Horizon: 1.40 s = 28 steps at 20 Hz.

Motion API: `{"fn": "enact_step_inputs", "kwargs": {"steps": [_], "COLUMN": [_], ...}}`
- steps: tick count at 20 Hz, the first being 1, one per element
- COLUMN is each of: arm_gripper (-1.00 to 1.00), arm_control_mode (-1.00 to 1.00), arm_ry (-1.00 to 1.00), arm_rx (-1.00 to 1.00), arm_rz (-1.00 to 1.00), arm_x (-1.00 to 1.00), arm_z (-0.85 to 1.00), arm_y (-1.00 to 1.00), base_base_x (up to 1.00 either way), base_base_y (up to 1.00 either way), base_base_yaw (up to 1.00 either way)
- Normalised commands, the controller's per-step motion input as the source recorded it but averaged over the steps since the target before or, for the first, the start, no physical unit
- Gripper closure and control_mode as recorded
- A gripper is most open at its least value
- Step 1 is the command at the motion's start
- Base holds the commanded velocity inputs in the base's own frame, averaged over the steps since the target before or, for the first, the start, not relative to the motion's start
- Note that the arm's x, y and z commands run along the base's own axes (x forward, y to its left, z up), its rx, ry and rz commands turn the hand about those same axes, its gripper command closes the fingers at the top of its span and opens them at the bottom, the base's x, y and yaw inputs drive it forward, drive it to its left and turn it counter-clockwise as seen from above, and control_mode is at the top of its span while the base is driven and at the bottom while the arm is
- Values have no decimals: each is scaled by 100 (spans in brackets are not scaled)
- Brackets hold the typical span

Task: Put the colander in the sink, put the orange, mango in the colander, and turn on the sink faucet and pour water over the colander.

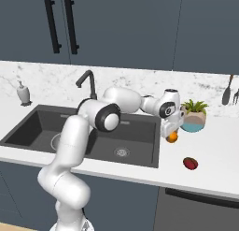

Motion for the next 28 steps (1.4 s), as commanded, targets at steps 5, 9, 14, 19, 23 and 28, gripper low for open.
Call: {"fn": "enact_step_inputs", "kwargs": {"steps": [5,9,14,19,23,28], "arm_gripper": [100,100,100,100,100,100], "arm_control_mode": [-100,-100,-100,-100,-100,-100], "arm_ry": [0,0,0,0,0,0], "arm_rx": [4,0,0,0,0,0], "arm_rz": [0,0,-2,-6,-14,-29], "arm_x": [-39,-57,-67,-68,-32,-1], "arm_z": [5,0,5,16,23,28], "arm_y": [39,58,74,98,100,100], "base_base_x": [0,0,0,0,0,0], "base_base_y": [0,0,0,0,0,0], "base_base_yaw": [0,0,0,0,0,0]}}
